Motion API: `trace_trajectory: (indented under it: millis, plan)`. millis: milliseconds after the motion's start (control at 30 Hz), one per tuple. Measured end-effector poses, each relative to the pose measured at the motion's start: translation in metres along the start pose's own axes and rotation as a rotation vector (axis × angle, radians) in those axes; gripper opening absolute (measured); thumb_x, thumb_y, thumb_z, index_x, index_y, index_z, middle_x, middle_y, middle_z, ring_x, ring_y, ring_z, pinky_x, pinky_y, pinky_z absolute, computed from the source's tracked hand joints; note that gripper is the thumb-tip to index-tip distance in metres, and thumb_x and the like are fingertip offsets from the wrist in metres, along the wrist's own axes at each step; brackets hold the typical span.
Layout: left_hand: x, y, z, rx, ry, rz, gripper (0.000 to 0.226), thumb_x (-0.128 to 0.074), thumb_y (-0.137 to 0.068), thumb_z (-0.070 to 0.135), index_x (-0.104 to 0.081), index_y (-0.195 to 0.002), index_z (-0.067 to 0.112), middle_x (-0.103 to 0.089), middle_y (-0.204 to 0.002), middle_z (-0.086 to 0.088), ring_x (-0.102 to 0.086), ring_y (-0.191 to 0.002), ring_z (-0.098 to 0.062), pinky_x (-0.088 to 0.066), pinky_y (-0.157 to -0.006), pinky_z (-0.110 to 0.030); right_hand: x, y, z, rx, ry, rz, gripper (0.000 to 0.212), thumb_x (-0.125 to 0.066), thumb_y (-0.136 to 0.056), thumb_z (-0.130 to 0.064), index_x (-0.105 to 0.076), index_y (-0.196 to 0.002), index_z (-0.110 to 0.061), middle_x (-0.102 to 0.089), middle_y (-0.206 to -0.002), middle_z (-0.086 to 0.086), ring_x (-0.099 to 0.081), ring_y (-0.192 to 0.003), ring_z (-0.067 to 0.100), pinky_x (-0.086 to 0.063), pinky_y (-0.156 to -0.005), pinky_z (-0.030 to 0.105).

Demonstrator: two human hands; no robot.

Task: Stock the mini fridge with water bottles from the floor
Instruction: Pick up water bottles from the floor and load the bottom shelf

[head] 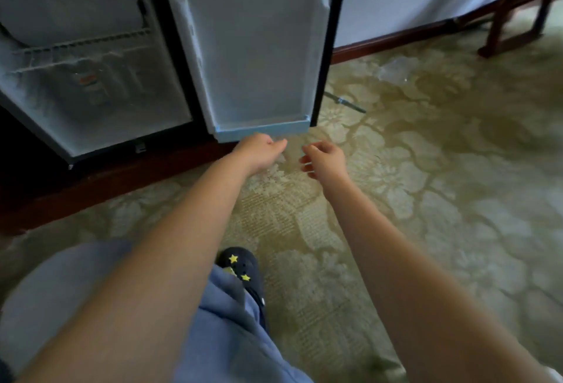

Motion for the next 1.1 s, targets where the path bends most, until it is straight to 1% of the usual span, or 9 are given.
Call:
trace_trajectory:
  millis: [133,233,333,467,567,667,767,900,1100]
  plan:
    - [-0.075,0.017,0.027,-0.029,0.028,-0.133,0.041,-0.042,-0.098,0.041,-0.064,-0.098,0.006,-0.064,-0.104,-0.015,-0.058,-0.106,-0.03,-0.041,-0.082,-0.031,0.076,0.021,0.057,-0.114,0.016,0.112,0.006,-0.055,-0.091,-0.016,-0.058,-0.087,-0.015,-0.061,-0.071,0.003,-0.055,-0.057,0.014,-0.04,-0.051,0.022]
    - [-0.126,0.032,0.044,-0.05,0.016,-0.237,0.044,-0.041,-0.098,0.041,-0.063,-0.106,0.004,-0.061,-0.111,-0.015,-0.055,-0.111,-0.031,-0.04,-0.088,-0.032,0.125,0.04,0.099,-0.195,0.004,0.219,0.01,-0.054,-0.091,-0.015,-0.057,-0.081,-0.018,-0.061,-0.07,0.002,-0.055,-0.055,0.014,-0.041,-0.052,0.023]
    - [-0.175,0.052,0.057,-0.081,0.007,-0.336,0.045,-0.042,-0.098,0.04,-0.062,-0.109,0.001,-0.061,-0.116,-0.017,-0.056,-0.109,-0.03,-0.042,-0.09,-0.033,0.167,0.069,0.141,-0.268,-0.023,0.338,0.007,-0.052,-0.09,-0.014,-0.06,-0.088,-0.015,-0.062,-0.07,0.002,-0.056,-0.056,0.014,-0.042,-0.053,0.025]
    - [-0.228,0.083,0.068,-0.121,-0.025,-0.45,0.042,-0.044,-0.097,0.04,-0.062,-0.104,0.003,-0.063,-0.111,-0.016,-0.057,-0.105,-0.03,-0.043,-0.086,-0.033,0.211,0.111,0.212,-0.421,-0.008,0.51,0.009,-0.054,-0.082,-0.019,-0.056,-0.074,-0.023,-0.069,-0.088,0.01,-0.066,-0.084,0.029,-0.052,-0.075,0.041]
    - [-0.258,0.106,0.07,-0.136,-0.067,-0.542,0.041,-0.045,-0.097,0.041,-0.062,-0.104,0.005,-0.061,-0.105,-0.013,-0.056,-0.101,-0.027,-0.042,-0.086,-0.033,0.229,0.157,0.259,-0.53,-0.004,0.583,0.009,-0.053,-0.083,-0.019,-0.061,-0.085,-0.016,-0.068,-0.086,0.007,-0.066,-0.088,0.029,-0.051,-0.077,0.039]
    - [-0.275,0.121,0.076,-0.159,-0.175,-0.606,0.045,-0.044,-0.097,0.043,-0.06,-0.116,0.005,-0.06,-0.116,-0.012,-0.054,-0.11,-0.028,-0.041,-0.093,-0.034,0.234,0.191,0.277,-0.532,0.071,0.596,0.01,-0.051,-0.084,-0.021,-0.059,-0.089,-0.021,-0.068,-0.087,0.001,-0.068,-0.082,0.023,-0.051,-0.067,0.031]
    - [-0.282,0.131,0.085,-0.185,-0.257,-0.62,0.049,-0.042,-0.096,0.046,-0.056,-0.124,0.008,-0.057,-0.127,-0.013,-0.052,-0.116,-0.03,-0.042,-0.099,-0.038,0.231,0.203,0.279,-0.502,0.137,0.577,0.009,-0.052,-0.084,-0.023,-0.06,-0.087,-0.023,-0.068,-0.087,0.0,-0.067,-0.081,0.022,-0.054,-0.071,0.034]
    - [-0.287,0.139,0.093,-0.197,-0.295,-0.638,0.052,-0.042,-0.097,0.046,-0.05,-0.132,0.009,-0.052,-0.135,-0.01,-0.05,-0.12,-0.028,-0.041,-0.1,-0.04,0.244,0.211,0.261,-0.451,0.274,0.699,0.013,-0.051,-0.09,-0.023,-0.062,-0.096,-0.019,-0.063,-0.085,-0.003,-0.057,-0.075,0.018,-0.038,-0.056,0.025]
    - [-0.289,0.144,0.098,-0.206,-0.33,-0.66,0.044,-0.052,-0.093,0.042,-0.054,-0.123,0.011,-0.058,-0.118,-0.007,-0.057,-0.105,-0.025,-0.047,-0.096,-0.044,0.265,0.215,0.27,-0.583,0.361,0.728,0.048,-0.057,-0.09,-0.045,-0.047,-0.129,-0.019,-0.058,-0.123,0.003,-0.059,-0.101,0.022,-0.05,-0.083,0.036]
Point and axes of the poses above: each hand's wrist, its own y-axis away from the middle knuckle, its own x-axis out of the back of the hand, z = x × y, the point moved 6 cm from there along -y, towards the middle knuckle
